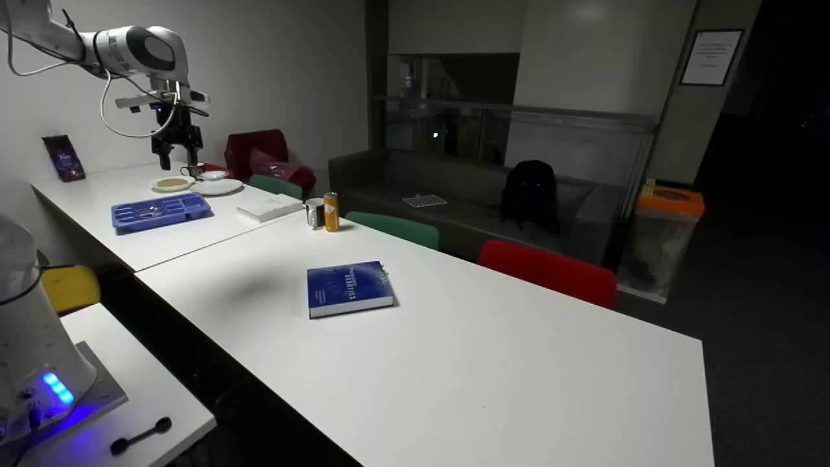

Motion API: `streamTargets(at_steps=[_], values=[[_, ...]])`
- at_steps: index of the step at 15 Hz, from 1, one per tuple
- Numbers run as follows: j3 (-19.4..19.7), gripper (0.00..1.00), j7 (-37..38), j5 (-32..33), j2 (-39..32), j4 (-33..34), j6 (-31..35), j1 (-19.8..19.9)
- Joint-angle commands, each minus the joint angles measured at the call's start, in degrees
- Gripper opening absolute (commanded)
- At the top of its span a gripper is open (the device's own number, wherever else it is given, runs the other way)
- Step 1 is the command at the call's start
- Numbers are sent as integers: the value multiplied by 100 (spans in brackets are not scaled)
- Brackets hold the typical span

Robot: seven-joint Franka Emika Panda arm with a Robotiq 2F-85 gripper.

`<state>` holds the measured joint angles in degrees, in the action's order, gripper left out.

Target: Push the blue book to the right then open the book.

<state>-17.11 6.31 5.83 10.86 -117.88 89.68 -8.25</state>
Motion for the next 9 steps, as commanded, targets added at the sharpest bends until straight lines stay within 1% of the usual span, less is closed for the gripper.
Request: streamTargets(at_steps=[1,4,5,7,9], values=[[126,100,25,20,-16,17,-16,-141],[154,100,226,-45,-59,19,115,-114],[166,100,383,-47,-67,-11,291,-93],[187,100,908,21,-121,-90,837,-43],[243,100,1383,97,-280,-163,1526,8]])
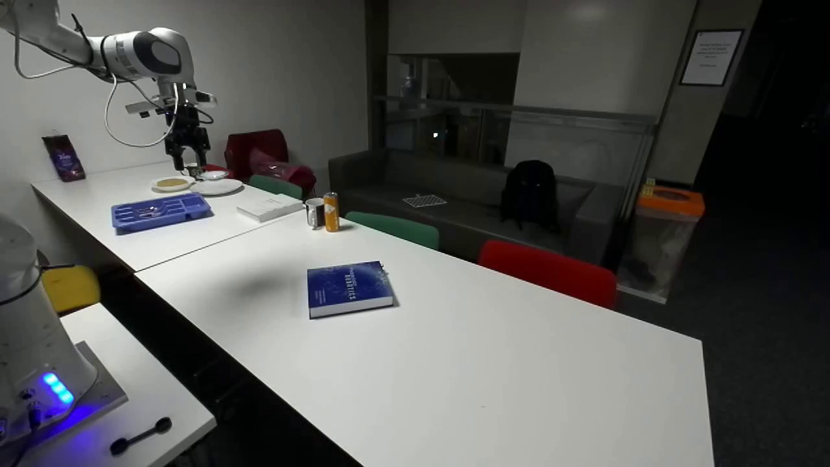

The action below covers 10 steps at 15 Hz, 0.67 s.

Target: Push the blue book to the right then open the book.

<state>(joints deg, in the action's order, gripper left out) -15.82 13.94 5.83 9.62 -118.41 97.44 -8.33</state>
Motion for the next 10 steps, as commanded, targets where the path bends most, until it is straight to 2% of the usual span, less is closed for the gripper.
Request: streamTargets(at_steps=[1,6,10], values=[[154,100,836,120,-230,-152,1086,40],[543,100,1785,481,-795,-306,2879,251],[1006,100,2737,1207,-1308,-350,4146,395]])
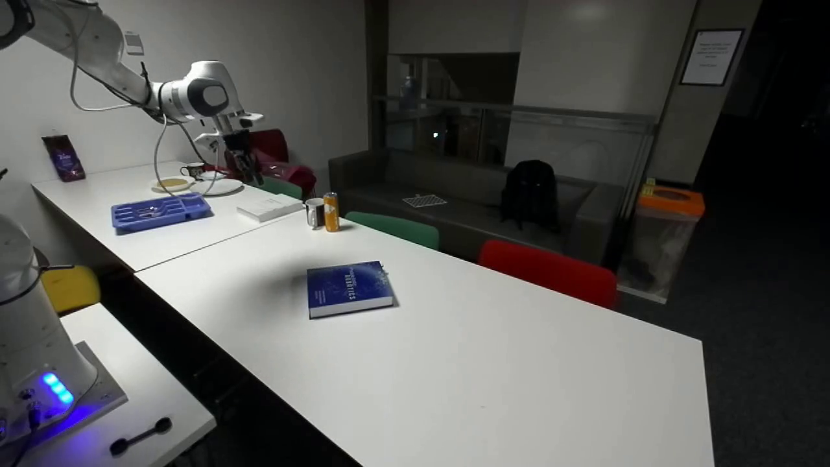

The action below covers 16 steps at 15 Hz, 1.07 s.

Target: Push the blue book to the right then open the book.

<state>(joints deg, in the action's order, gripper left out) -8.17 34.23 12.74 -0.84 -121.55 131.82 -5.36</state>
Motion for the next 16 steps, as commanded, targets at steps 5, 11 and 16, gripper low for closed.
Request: streamTargets(at_steps=[5,11,16], values=[[828,100,2363,1570,-915,97,1141,-4],[1065,100,2611,1414,-1269,41,1034,-68],[1057,100,2569,1322,-1359,71,1082,-105]])
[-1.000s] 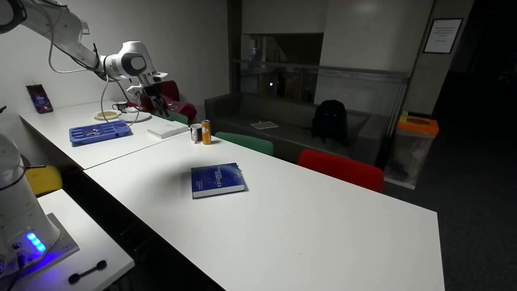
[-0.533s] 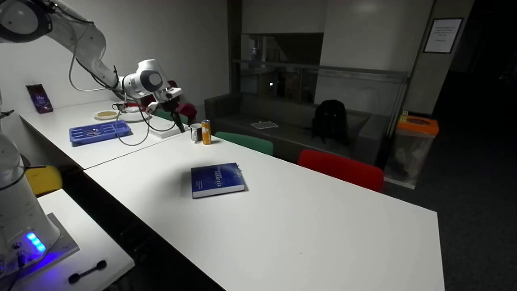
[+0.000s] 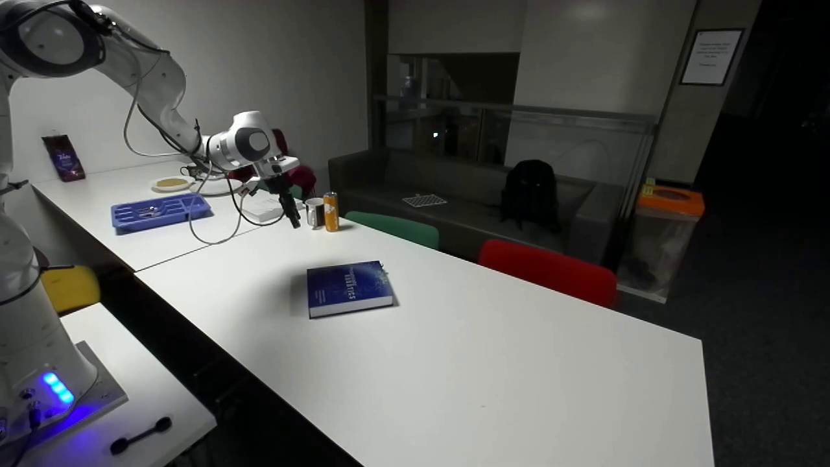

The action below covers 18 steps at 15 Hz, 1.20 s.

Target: Push the blue book to the right then open the book.

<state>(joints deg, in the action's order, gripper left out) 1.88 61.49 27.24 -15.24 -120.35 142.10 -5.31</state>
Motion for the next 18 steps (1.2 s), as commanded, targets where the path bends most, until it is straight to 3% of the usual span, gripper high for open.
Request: streamTargets(at_steps=[1,8,14,18], values=[[37,100,-215,-166,67,-37,54,-117],[60,100,-862,-1003,-454,366,-126,-11],[99,100,-1983,-1758,-902,918,-605,109],[202,100,-2155,-2033,-1285,1253,-841,122]])
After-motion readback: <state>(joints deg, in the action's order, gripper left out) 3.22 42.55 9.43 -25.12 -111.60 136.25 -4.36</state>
